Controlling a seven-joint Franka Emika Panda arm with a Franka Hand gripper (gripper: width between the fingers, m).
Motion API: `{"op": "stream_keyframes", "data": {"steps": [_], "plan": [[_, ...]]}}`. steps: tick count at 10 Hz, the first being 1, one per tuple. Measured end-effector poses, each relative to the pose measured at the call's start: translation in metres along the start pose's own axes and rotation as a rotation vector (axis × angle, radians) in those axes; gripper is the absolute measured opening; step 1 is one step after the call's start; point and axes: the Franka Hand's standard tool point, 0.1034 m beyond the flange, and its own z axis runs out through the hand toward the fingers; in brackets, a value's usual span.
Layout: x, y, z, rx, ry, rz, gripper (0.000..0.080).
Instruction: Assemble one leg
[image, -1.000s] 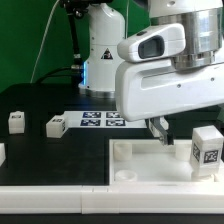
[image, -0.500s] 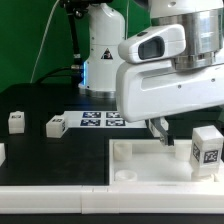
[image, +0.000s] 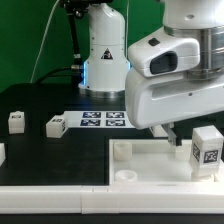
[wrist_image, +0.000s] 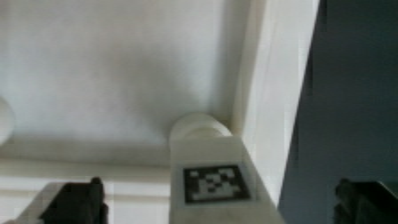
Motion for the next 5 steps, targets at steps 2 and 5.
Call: {"op": "stream_keyframes", "data": {"steps": [2,5], "plan": [[-0.0011,0.0006,0.0023,-0.001,0.002,0.001,0.063],[-0.0011,0.0013,0.0024,-0.002,0.002,0.002,0.0287]]}}
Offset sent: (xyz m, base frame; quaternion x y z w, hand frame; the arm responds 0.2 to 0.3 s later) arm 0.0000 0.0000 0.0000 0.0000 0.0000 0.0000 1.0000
